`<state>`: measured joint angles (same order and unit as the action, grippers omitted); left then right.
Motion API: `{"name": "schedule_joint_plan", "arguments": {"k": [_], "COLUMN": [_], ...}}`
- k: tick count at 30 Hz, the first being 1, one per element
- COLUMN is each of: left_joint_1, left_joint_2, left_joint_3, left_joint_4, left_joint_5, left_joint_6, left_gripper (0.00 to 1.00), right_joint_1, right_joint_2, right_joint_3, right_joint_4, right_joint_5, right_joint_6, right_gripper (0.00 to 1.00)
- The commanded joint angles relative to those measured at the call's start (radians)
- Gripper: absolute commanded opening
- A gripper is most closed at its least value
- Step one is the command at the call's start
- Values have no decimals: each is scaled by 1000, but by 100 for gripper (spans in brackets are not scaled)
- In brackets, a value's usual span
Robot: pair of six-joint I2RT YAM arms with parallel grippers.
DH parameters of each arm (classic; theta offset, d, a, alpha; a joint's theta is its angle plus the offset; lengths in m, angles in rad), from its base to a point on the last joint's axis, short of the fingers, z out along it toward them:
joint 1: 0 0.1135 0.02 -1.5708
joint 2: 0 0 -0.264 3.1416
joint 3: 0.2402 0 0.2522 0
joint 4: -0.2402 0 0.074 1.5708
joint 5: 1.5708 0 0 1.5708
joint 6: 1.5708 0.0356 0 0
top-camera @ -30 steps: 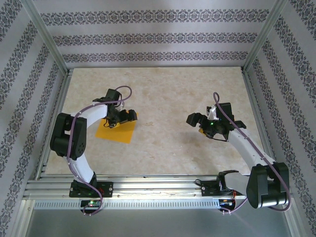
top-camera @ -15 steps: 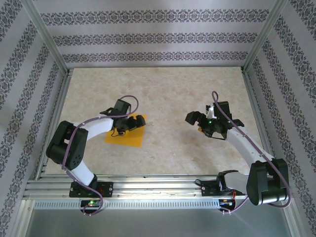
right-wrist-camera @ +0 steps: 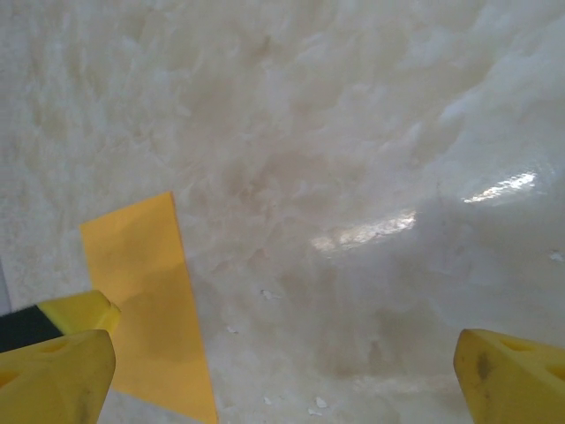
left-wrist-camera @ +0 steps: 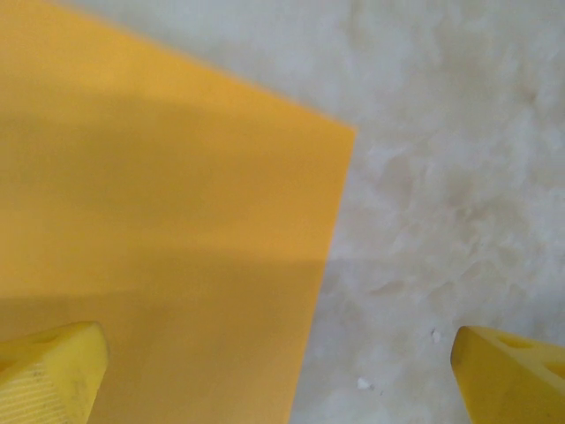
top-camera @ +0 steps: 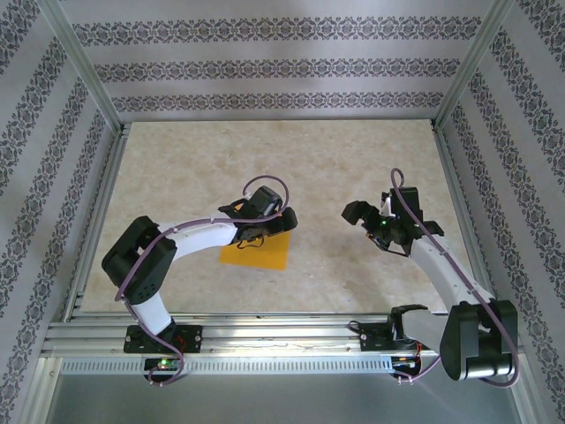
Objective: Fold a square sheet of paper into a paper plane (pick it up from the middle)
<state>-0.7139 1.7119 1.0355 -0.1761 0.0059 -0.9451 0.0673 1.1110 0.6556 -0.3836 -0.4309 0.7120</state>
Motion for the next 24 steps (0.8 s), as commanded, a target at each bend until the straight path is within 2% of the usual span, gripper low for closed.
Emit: {"name": "schedule_joint_plan", "arguments": {"k": [1,5,7,9,11,14,16,20,24], "left_joint_1": [-12,-12,-10,-4,41,116,123,123,123], "left_joint_2": [-80,-153,-201,-256,-275,-212,-146,-27,62], "left_joint_3": [44,73,36,-36,-77,-13,58,160,240], "left_joint_4": [-92,-194,-170,-115,-117,-283,-406,-523,-603], "left_joint_5": [-217,-364,-381,-391,-335,-237,-239,-186,-132], "left_joint_6": [173,303,402,441,430,400,402,441,465], "left_gripper": [100,99,99,99,100,100,100,95,95], "right_joint_1": [-8,13,44,89,130,193,209,214,214], "right_joint_2": [-27,-30,-26,-14,3,29,38,32,40], "right_joint_3": [21,45,53,60,77,109,121,101,102], "right_joint_4": [-9,-14,-12,-6,-21,-57,-80,-66,-63], "right_joint_5": [-47,-64,-66,-59,-23,54,89,88,73], "right_joint_6": [-68,-99,-102,-105,-111,-112,-88,-40,-26], "right_gripper": [98,98,98,98,98,98,98,98,98]}}
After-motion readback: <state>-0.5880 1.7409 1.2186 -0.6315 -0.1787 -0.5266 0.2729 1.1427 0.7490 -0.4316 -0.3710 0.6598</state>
